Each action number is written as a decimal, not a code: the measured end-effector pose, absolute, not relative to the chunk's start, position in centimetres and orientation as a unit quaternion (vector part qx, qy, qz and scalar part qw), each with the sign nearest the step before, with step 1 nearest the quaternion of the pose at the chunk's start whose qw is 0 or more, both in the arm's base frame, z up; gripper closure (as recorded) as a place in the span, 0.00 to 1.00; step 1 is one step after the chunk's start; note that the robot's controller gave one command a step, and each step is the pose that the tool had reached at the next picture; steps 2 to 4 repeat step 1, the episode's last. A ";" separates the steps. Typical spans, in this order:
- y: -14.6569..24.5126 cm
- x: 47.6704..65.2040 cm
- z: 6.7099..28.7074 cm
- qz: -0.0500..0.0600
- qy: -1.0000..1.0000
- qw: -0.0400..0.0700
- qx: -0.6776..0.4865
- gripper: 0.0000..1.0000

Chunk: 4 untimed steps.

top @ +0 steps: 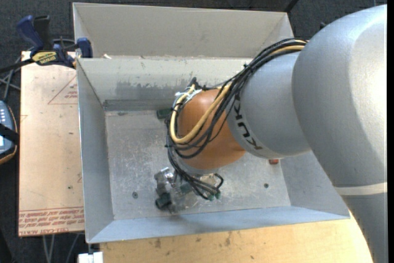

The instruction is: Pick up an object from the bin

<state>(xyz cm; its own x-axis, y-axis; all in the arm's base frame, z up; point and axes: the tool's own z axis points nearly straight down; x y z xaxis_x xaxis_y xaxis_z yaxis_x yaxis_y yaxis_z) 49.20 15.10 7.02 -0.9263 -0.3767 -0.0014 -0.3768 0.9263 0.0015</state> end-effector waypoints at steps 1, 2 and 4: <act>13.8 50.6 26.4 0.001 0.978 0.006 -0.208 1.00; 13.8 50.6 26.4 0.001 0.978 0.006 -0.208 1.00; 13.8 50.6 26.4 0.001 0.978 0.006 -0.208 1.00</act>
Offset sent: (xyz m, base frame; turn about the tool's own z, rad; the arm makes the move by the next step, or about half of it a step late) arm 0.0000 0.0000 0.0000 0.0000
